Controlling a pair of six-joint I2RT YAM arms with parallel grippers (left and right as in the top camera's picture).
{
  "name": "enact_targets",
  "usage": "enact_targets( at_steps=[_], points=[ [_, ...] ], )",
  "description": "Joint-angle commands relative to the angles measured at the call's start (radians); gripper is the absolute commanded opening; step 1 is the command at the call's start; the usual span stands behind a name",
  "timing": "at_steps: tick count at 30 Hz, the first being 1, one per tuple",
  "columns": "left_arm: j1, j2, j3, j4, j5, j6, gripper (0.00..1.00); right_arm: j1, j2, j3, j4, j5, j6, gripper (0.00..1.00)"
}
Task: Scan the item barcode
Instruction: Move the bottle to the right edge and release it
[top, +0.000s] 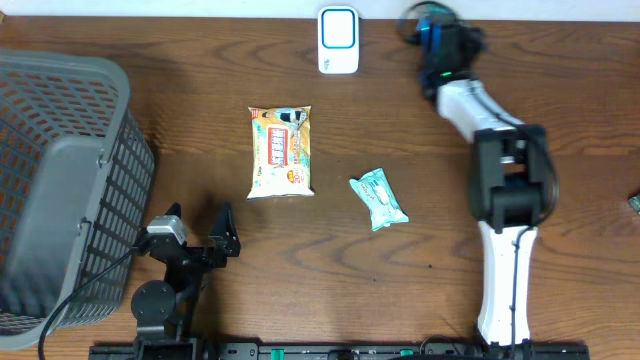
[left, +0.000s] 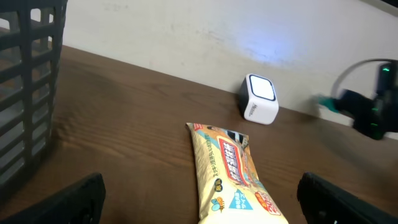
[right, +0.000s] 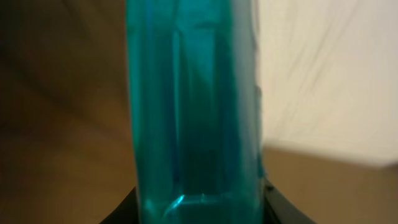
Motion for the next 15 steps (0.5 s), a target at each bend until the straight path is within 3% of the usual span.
enact_targets(
  at_steps=[1,7,15],
  points=[
    [0.003,-0.006,-0.017,-0.031,0.013,-0.002,0.98,-0.097,-0.075,0.015,-0.135,0.073,0.255,0.01],
    [0.003,-0.006,-0.017,-0.031,0.013,-0.002,0.98,-0.273,-0.075,0.015,-0.437,-0.044,0.591,0.01],
    [0.003,-0.006,-0.017,-0.031,0.013,-0.002,0.98,-0.462,-0.075,0.013,-0.595,-0.26,0.788,0.04]
  ],
)
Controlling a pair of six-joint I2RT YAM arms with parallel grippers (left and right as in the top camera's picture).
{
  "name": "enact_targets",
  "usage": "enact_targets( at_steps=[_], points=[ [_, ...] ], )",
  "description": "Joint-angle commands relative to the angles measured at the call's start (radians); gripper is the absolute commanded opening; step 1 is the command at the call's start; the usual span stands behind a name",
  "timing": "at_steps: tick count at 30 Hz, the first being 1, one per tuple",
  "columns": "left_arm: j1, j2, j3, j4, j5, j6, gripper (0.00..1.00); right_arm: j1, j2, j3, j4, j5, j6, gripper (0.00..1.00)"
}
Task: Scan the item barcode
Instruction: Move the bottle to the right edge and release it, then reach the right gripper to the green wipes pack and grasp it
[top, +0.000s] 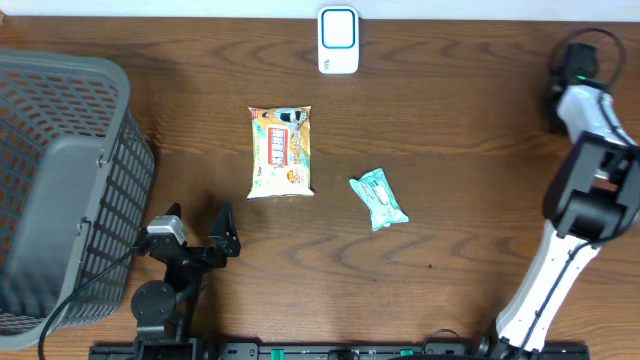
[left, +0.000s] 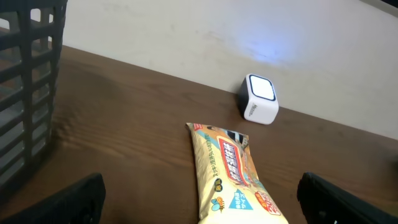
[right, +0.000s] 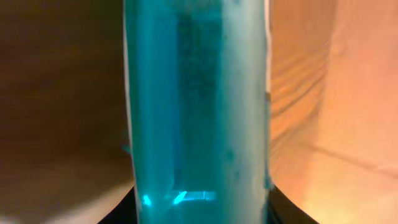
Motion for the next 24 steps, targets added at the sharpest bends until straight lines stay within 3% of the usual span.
enact_targets(
  at_steps=[1,7,10,13,15,16,17,24],
  points=[
    [0.003,-0.006,-0.017,-0.031,0.013,-0.002,0.98,-0.056,-0.042,0.012,-0.03,-0.112,0.144,0.05],
    [0.003,-0.006,-0.017,-0.031,0.013,-0.002,0.98,-0.163,-0.042,0.006,-0.089,-0.129,0.216,0.09],
    [0.003,-0.006,-0.017,-0.031,0.013,-0.002,0.98,-0.199,-0.042,0.006,-0.111,-0.13,0.275,0.2],
    [0.003,-0.006,-0.017,-0.031,0.013,-0.002,0.98,-0.217,-0.042,0.006,-0.132,-0.157,0.293,0.42],
    [0.003,-0.006,-0.017,-0.031,0.013,-0.002,0.98,-0.218,-0.043,0.006,-0.143,-0.174,0.306,0.68],
    [0.003,-0.006,-0.017,-0.031,0.013,-0.002,0.98,-0.214,-0.045,0.007,-0.15,-0.175,0.326,0.88],
    [0.003,-0.006,-0.017,-0.031,0.013,-0.002,0.98,-0.208,-0.051,0.007,-0.158,-0.175,0.356,0.99],
    [0.003,-0.006,-0.017,-0.031,0.013,-0.002,0.98,-0.098,-0.198,0.008,-0.159,-0.192,0.513,0.99]
  ],
)
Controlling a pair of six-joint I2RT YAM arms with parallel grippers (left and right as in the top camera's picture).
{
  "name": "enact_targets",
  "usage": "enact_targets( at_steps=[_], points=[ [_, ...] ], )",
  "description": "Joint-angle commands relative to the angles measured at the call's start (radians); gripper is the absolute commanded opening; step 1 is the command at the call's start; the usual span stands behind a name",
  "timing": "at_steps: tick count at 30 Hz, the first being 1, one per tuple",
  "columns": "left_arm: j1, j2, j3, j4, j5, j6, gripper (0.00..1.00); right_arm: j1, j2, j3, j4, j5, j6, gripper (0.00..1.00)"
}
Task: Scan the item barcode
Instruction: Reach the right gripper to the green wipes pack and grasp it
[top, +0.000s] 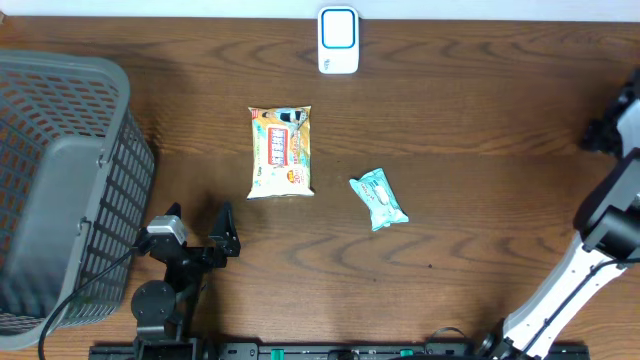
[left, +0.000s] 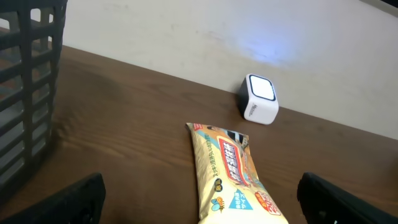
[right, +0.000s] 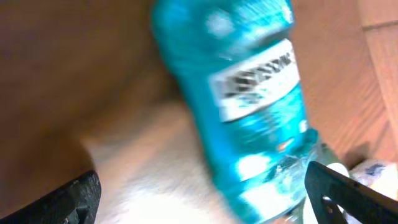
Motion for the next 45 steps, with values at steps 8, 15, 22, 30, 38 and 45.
enact_targets(
  at_steps=[8,15,22,30,38,45],
  points=[
    [0.003,-0.006,-0.017,-0.031,0.013,-0.002,0.98,0.309,-0.364,0.003,-0.06,-0.281,0.187,0.99],
    [0.003,-0.006,-0.017,-0.031,0.013,-0.002,0.98,0.612,-0.415,0.001,-0.216,-0.298,0.337,0.99],
    [0.003,-0.006,-0.017,-0.031,0.013,-0.002,0.98,0.902,-0.383,-0.019,-0.441,-0.343,0.36,0.99],
    [0.003,-0.006,-0.017,-0.031,0.013,-0.002,0.98,1.199,-0.375,-0.169,-0.463,-0.093,0.523,0.99],
    [0.003,-0.006,-0.017,-0.031,0.013,-0.002,0.98,1.283,-0.352,-0.455,-0.222,0.129,0.594,0.93],
    [0.003,-0.006,-0.017,-0.031,0.013,-0.002,0.98,1.277,-0.294,-0.533,-0.164,0.05,0.566,0.83]
  ],
)
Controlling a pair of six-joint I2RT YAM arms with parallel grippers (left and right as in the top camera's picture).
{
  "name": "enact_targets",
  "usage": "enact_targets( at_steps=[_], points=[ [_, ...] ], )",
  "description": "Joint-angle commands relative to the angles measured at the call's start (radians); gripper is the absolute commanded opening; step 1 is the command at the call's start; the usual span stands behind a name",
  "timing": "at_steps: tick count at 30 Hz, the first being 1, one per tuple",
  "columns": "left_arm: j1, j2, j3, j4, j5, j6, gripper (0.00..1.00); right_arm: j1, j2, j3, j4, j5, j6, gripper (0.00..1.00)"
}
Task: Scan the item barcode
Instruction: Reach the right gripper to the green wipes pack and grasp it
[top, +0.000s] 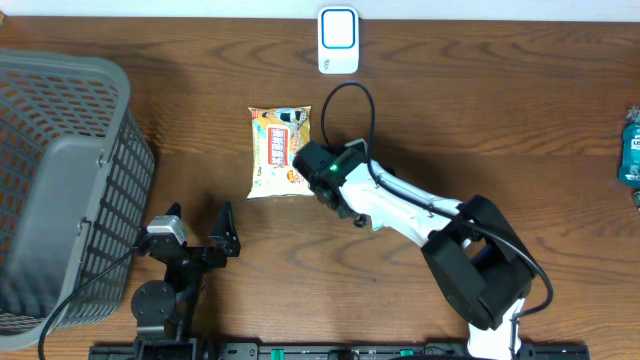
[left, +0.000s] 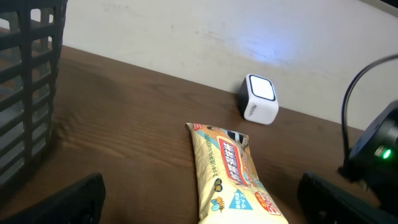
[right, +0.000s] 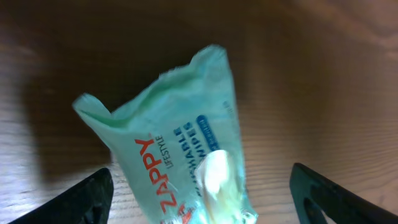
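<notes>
A green Zappy wipes pack (right: 174, 155) lies flat on the table, and my right gripper (right: 202, 196) hangs open just above it, one finger on either side. In the overhead view the right arm (top: 330, 172) reaches to mid-table and covers most of the pack. The white barcode scanner (top: 338, 40) stands at the back edge. A yellow snack bag (top: 281, 150) lies left of the arm. My left gripper (top: 195, 245) rests open near the front, pointing at the snack bag (left: 230, 168), with nothing in it.
A grey mesh basket (top: 60, 180) fills the left side. A blue bottle (top: 631, 148) lies at the far right edge of the table. The scanner (left: 260, 107) also shows in the left wrist view, with the right arm (left: 379, 146) at the right.
My right gripper was open over the blue bottle at the far right edge. It is now at mid-table, open above the wipes pack. The bottle stays at the right edge. The left arm is unmoved.
My right gripper was shut on the blue bottle near the scanner at the back. Then it held the bottle at the back right. Then it was open with the bottle lying below it at the right edge. Now it hovers over the wipes pack.
</notes>
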Motion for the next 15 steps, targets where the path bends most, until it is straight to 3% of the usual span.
enact_targets(
  at_steps=[1,4,9,10,14,15],
  points=[
    [0.003,-0.006,-0.017,-0.031,0.013,-0.002,0.98,0.0,0.035,-0.024,0.011,0.001,0.001,0.83],
    [0.003,-0.006,-0.017,-0.031,0.013,-0.002,0.98,0.003,0.068,-0.036,0.011,-0.002,0.001,0.82],
    [0.003,-0.006,-0.017,-0.031,0.013,-0.002,0.98,-0.011,0.145,-0.062,0.021,-0.035,0.001,0.69],
    [0.003,-0.006,-0.017,-0.031,0.013,-0.002,0.98,-0.016,0.159,-0.07,0.029,-0.055,-0.001,0.64],
    [0.003,-0.006,-0.017,-0.031,0.013,-0.002,0.98,-0.043,0.197,-0.086,0.044,-0.145,-0.037,0.26],
    [0.003,-0.006,-0.017,-0.031,0.013,-0.002,0.98,-0.048,0.197,-0.085,0.044,-0.167,-0.05,0.22]
  ],
)
